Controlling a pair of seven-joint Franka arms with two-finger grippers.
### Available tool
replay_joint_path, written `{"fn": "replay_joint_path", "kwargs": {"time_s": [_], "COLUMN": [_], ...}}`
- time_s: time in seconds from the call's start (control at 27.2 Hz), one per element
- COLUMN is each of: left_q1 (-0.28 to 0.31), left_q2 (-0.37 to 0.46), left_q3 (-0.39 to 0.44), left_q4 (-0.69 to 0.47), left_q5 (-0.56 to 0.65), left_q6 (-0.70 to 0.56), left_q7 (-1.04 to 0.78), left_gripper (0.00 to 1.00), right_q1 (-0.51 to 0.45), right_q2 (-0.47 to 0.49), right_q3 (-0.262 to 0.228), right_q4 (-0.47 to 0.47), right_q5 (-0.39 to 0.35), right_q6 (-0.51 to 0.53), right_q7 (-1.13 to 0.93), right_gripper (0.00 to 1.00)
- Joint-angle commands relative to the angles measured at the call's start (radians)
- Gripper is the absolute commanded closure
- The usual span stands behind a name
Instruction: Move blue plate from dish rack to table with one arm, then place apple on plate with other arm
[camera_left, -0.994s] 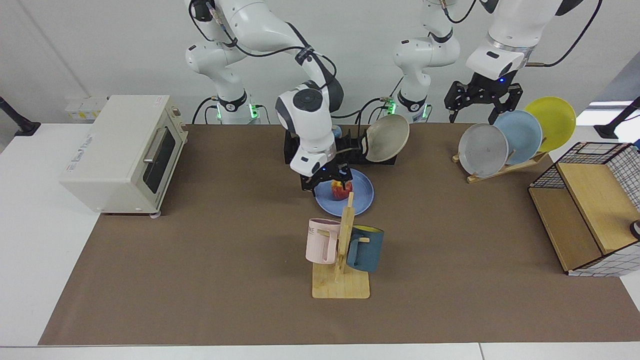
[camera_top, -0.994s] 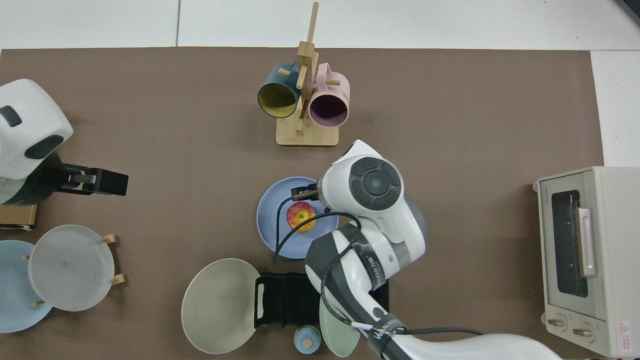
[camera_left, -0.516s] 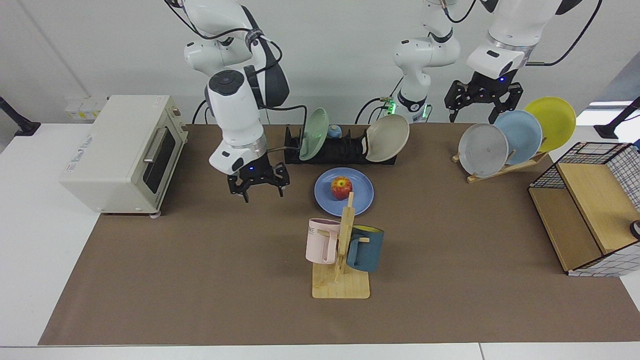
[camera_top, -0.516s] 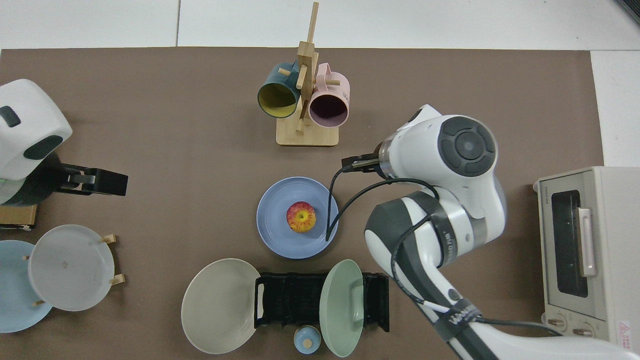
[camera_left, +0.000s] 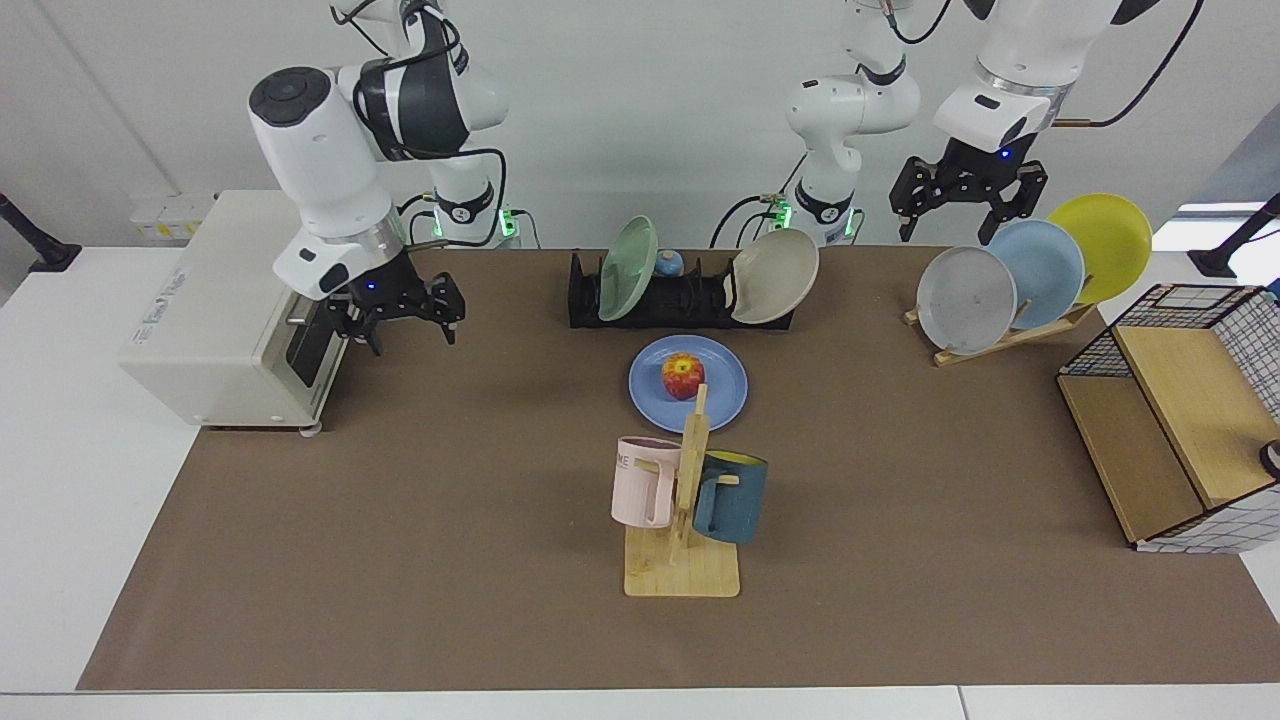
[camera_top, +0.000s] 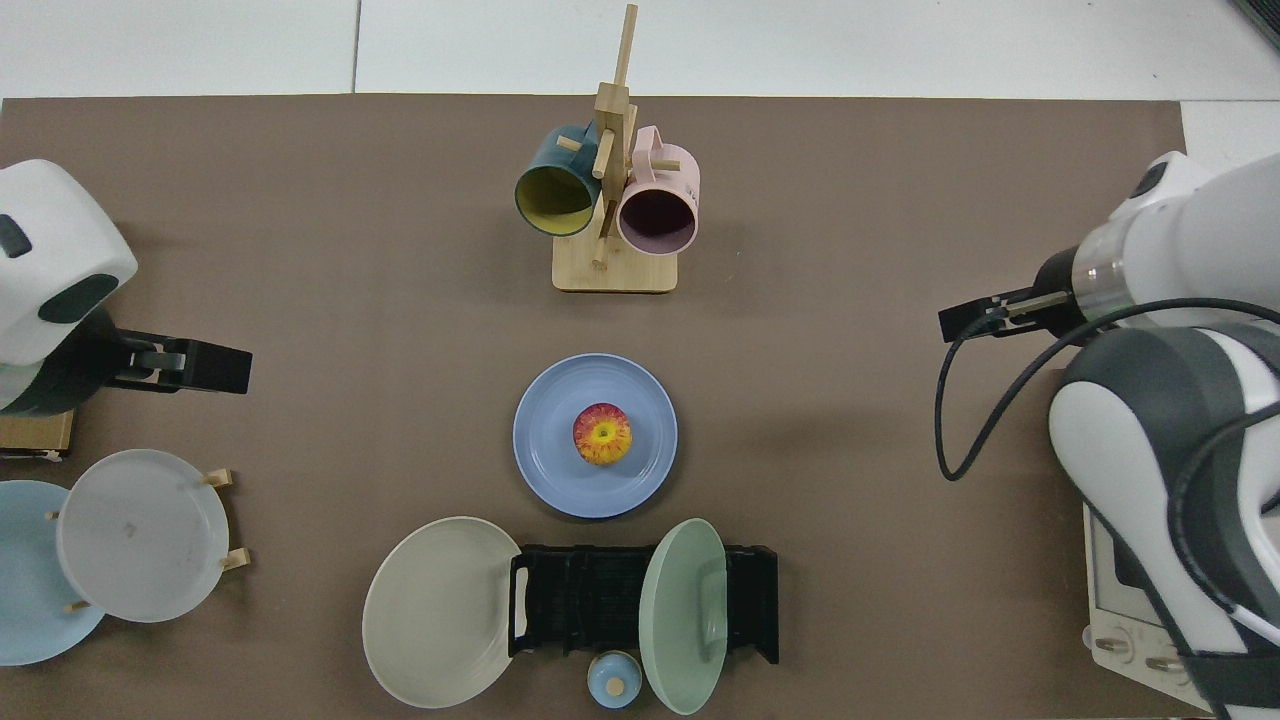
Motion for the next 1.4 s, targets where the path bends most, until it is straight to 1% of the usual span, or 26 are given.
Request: {"fn": "replay_joint_path", "kwargs": {"time_s": [0.0, 0.15, 0.26, 0.37, 1.36], "left_q1": [-0.005, -0.005, -0.005, -0.005, -0.003], "left_q2": [-0.013, -0.013, -0.013, -0.013, -0.013], "left_q3": [0.005, 0.007, 0.007, 0.005, 0.008], "left_q4": [0.004, 0.004, 0.004, 0.004, 0.004], "left_q5": [0.001, 0.0, 0.0, 0.0, 0.0], "left_q6": [-0.017, -0.017, -0.017, -0.017, -0.017], "left_q7": [-0.002, -0.002, -0.002, -0.002, -0.002], "left_gripper": [0.0, 0.0, 0.0, 0.0, 0.0], "right_q1": [-0.036, -0.042, -0.067, -0.079, -0.081], "right_q2": [-0.07, -0.108, -0.128, -0.136, -0.136], "right_q3": [0.015, 0.013, 0.018, 0.021, 0.019], "right_q4": [-0.013, -0.013, -0.016, -0.022, -0.023], "right_q5": [-0.025, -0.029, -0.031, -0.031, -0.029], "right_q6": [-0.079, -0.153, -0.193, -0.19, -0.181], "right_q7": [-0.029, -0.027, -0.026, -0.021, -0.02], "right_gripper": [0.0, 0.0, 0.0, 0.0, 0.0]}}
